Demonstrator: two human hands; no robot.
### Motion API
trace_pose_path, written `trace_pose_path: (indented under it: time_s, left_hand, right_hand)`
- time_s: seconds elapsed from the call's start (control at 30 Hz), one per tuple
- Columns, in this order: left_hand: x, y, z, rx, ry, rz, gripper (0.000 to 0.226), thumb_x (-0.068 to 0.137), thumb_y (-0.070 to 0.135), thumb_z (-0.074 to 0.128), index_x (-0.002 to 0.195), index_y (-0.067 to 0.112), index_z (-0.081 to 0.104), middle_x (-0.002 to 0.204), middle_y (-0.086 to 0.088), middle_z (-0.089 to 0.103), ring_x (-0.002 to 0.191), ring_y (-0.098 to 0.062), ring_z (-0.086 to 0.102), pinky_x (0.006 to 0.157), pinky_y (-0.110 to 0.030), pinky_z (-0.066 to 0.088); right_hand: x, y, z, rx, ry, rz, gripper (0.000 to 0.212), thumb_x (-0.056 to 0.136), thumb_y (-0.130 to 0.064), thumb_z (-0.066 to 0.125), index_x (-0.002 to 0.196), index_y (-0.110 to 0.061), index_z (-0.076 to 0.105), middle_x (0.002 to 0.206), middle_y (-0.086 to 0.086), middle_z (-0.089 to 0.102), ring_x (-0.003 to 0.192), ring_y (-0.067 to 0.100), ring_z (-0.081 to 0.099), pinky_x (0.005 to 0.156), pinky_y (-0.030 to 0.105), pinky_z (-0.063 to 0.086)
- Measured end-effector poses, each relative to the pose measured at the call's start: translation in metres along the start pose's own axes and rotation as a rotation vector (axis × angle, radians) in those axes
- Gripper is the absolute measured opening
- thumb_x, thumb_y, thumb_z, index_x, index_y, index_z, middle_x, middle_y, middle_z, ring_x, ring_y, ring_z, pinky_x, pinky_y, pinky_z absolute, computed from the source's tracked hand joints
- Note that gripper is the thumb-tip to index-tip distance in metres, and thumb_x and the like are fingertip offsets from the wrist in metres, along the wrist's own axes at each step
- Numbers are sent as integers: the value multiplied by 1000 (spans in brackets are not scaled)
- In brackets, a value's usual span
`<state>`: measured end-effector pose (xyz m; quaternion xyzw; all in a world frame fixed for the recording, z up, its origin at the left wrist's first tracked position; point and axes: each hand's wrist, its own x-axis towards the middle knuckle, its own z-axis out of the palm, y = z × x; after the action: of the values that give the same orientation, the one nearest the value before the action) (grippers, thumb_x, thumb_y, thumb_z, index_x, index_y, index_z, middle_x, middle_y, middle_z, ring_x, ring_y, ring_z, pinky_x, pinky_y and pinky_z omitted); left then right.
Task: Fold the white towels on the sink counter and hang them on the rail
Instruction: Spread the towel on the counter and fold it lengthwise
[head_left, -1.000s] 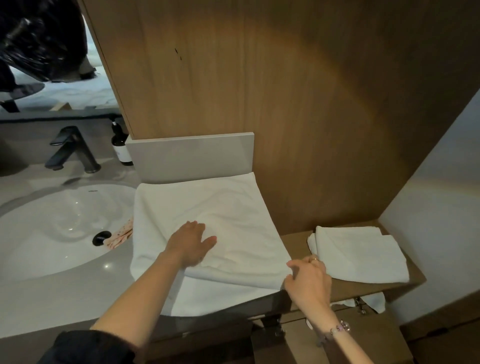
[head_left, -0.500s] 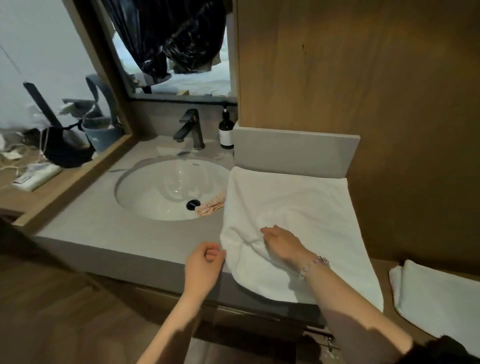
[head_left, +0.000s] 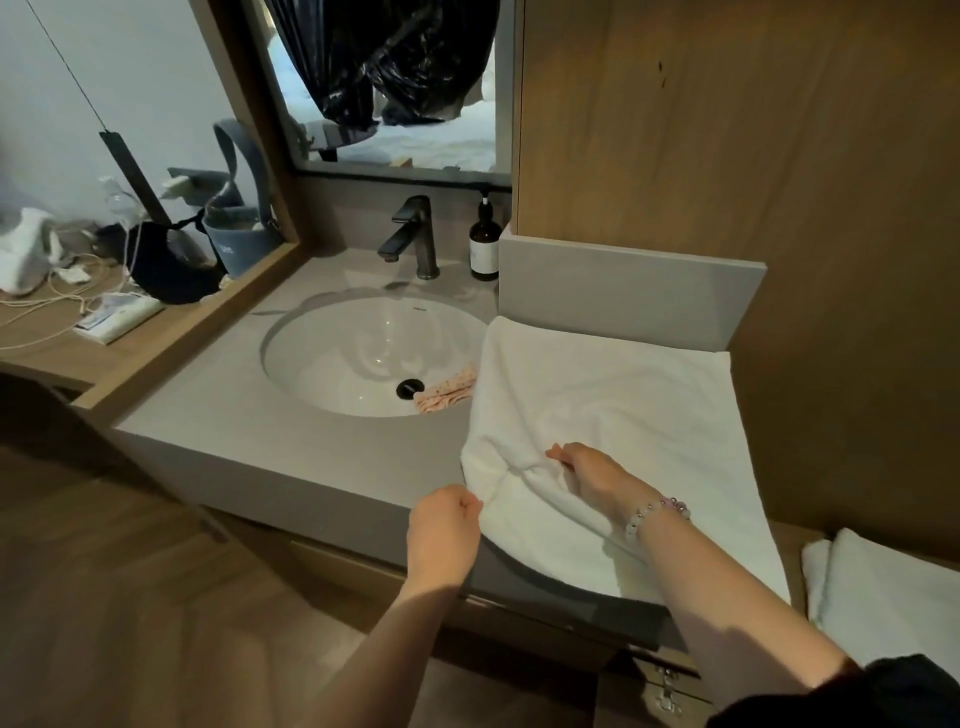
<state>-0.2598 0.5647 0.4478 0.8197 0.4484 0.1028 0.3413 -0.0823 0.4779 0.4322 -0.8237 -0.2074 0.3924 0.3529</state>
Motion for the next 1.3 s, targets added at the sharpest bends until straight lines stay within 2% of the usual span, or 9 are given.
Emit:
trace_pose_path:
  time_s: [0.17, 0.3, 0.43, 0.63, 0.77, 0.97, 1.13, 1.23, 1.3]
  left_hand:
    - [-4, -22, -4, -7, 29, -100, 18, 95, 18, 49, 90, 14, 66, 89, -2, 66, 82, -17, 61, 78, -28, 50]
    - [-11, -18, -6, -23, 65, -23, 22, 91, 26, 51, 71, 17, 56, 74, 2, 60, 72, -15, 57, 70, -29, 49]
    - [1, 4, 2, 372, 42, 182, 34, 92, 50, 45, 82, 18, 55, 79, 4, 57, 71, -9, 51, 66, -21, 40]
    - [19, 6, 9, 695, -1, 267, 26, 97, 21, 33, 95, 14, 58, 88, -2, 64, 80, -16, 62, 64, -24, 40]
    - [12, -11, 2, 485, -41, 177, 25, 98, 21, 32, 89, 14, 55, 84, -2, 61, 79, -18, 60, 68, -26, 44]
    - [-4, -35, -12, 178, -66, 135, 32, 100, 25, 35, 68, 23, 41, 65, 7, 47, 61, -8, 45, 53, -18, 30]
    - [-1, -41, -2, -186, -108, -120, 38, 97, 22, 40, 60, 14, 43, 59, 0, 47, 60, -17, 44, 60, -29, 34]
    - [-5, -34, 0, -135, 5, -121, 39, 92, 32, 48, 59, 13, 42, 56, 2, 47, 56, -17, 44, 60, -29, 37]
    - [-9, -20, 1, 34, 64, -14, 38, 87, 50, 51, 65, 19, 51, 64, 5, 56, 64, -16, 54, 64, -28, 43]
  right_hand:
    - [1, 5, 0, 115, -1, 16, 43, 100, -34, 25, 127, -21, 55, 144, -3, 43, 132, 17, 38, 115, 39, 23]
    - [2, 6, 2, 137, -10, 24, 45, 98, -38, 25, 128, -23, 55, 148, -3, 38, 136, 15, 32, 116, 39, 20]
    - [3, 7, 1, 120, 0, 5, 45, 101, -30, 21, 134, -19, 50, 150, -1, 34, 138, 17, 30, 116, 38, 19]
    - [8, 12, 1, 168, -2, -19, 45, 101, -33, 22, 133, -20, 51, 153, -3, 29, 142, 13, 21, 118, 37, 14]
    - [10, 11, 1, 183, 0, -45, 42, 103, -28, 24, 131, -14, 52, 150, 1, 35, 140, 15, 26, 117, 34, 18]
    - [19, 17, 5, 253, -8, -66, 42, 101, -26, 28, 135, -12, 50, 152, -3, 30, 143, 11, 19, 119, 35, 12]
    - [27, 23, 7, 315, -11, -30, 34, 99, -34, 35, 120, -23, 59, 153, -6, 30, 142, 9, 21, 119, 36, 14]
    - [27, 25, 6, 297, -29, -25, 30, 99, -36, 34, 109, -28, 61, 152, -7, 28, 142, 10, 21, 118, 37, 15]
    - [27, 25, 6, 299, -38, -17, 30, 97, -39, 36, 99, -28, 64, 153, -7, 28, 142, 10, 23, 118, 38, 16]
